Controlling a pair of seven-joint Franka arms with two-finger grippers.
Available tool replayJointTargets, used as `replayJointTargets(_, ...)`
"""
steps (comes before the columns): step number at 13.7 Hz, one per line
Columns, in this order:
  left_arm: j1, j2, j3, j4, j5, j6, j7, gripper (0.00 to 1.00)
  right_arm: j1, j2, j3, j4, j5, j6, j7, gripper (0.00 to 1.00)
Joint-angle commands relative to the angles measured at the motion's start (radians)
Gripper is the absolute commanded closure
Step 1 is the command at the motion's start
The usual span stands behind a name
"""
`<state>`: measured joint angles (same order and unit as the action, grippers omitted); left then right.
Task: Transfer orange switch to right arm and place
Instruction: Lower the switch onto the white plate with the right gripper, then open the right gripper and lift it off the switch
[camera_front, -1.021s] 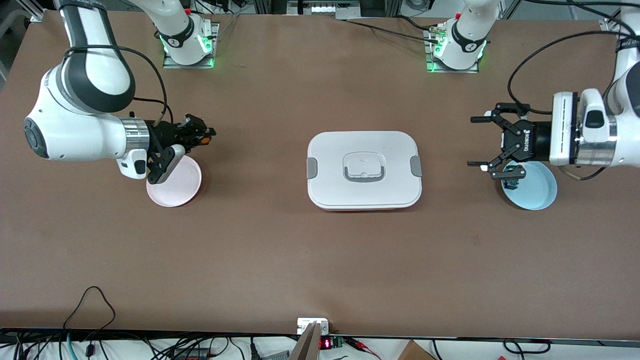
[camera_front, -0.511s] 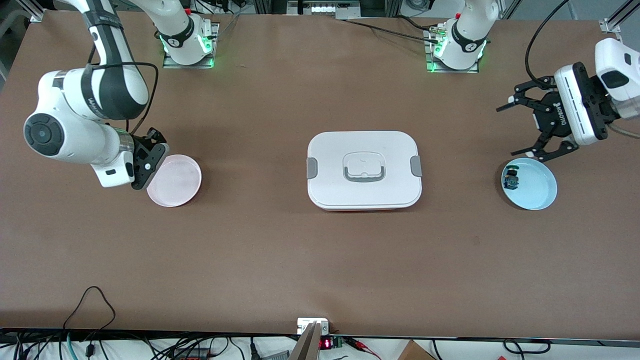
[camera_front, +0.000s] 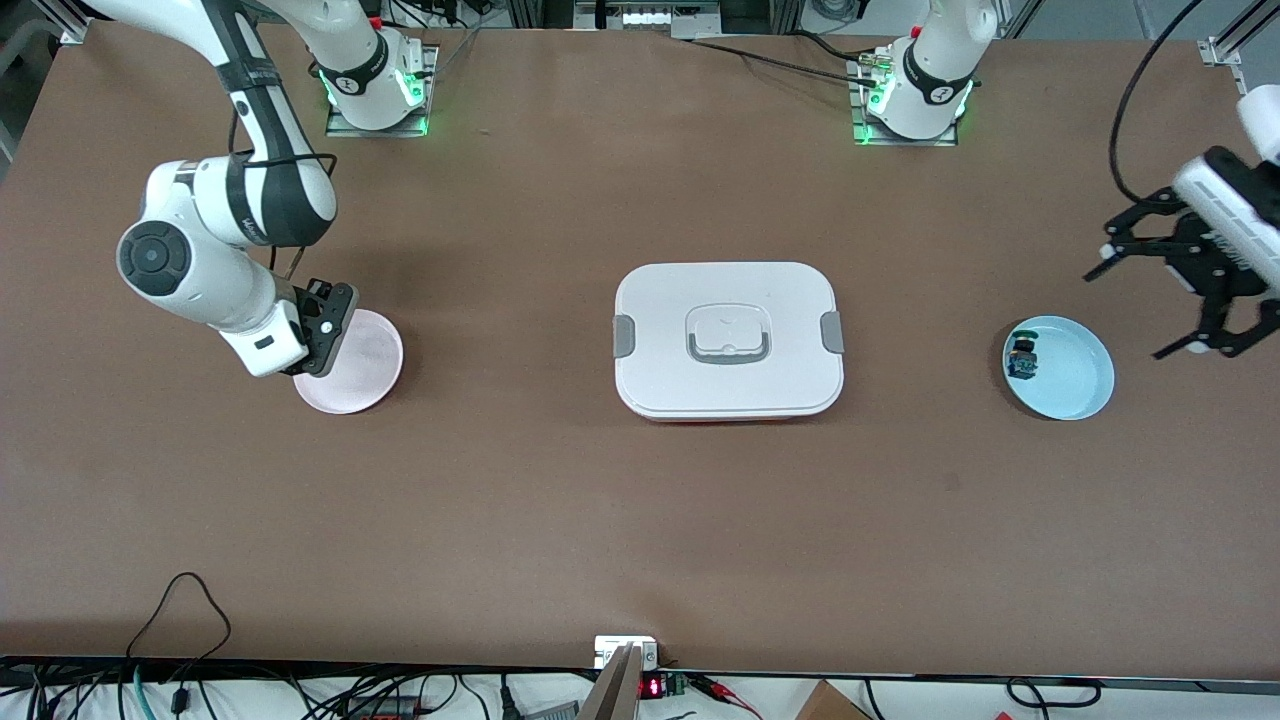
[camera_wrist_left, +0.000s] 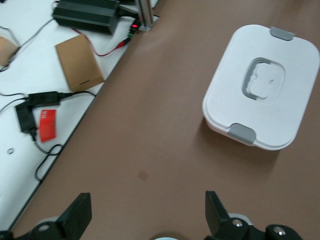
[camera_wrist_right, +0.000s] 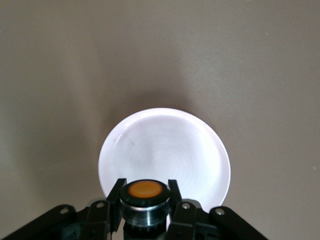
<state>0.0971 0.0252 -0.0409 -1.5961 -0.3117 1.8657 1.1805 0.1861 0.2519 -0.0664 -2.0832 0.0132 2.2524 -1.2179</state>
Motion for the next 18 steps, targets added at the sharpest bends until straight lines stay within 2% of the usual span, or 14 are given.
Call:
replayJointTargets(1,-0.048,-0.04,0.042,-0.041,0.032,0.023,-0.021,0.0,-0.014,0.0,0.008,-0.067,-0.018,0.102,-0.084,1.0)
replayJointTargets(3,-0.05,-0.054,0.065,-0.053,0.048,0.017,-0.166,0.0,-0.014,0.021,0.008,-0.067,-0.018,0.127,-0.123,1.0)
replayJointTargets(5,-0.05,-0.044,0.065,-0.035,0.115,-0.014,-0.298,0.0,-0.014,0.043,0.007,-0.067,-0.018,0.15,-0.193,1.0)
replayJointTargets(9,-0.037,-0.031,0.064,-0.035,0.138,-0.055,-0.534,0.0,-0.023,0.093,0.007,-0.069,-0.018,0.214,-0.249,1.0)
replayJointTargets(12,-0.056,-0.022,0.027,0.01,0.232,-0.17,-0.882,0.0,-0.04,0.121,0.007,-0.069,-0.024,0.231,-0.256,1.0)
replayJointTargets(14,-0.056,-0.016,-0.031,0.024,0.304,-0.207,-1.0,0.0,-0.042,0.136,0.007,-0.071,-0.065,0.281,-0.256,1.0)
replayJointTargets(16,-0.054,-0.018,-0.108,0.025,0.396,-0.239,-1.221,0.0,-0.036,0.152,0.007,-0.071,-0.065,0.311,-0.256,1.0)
replayJointTargets(18,-0.047,-0.018,-0.11,0.024,0.395,-0.269,-1.288,0.0,-0.033,0.158,0.007,-0.071,-0.065,0.322,-0.256,1.0)
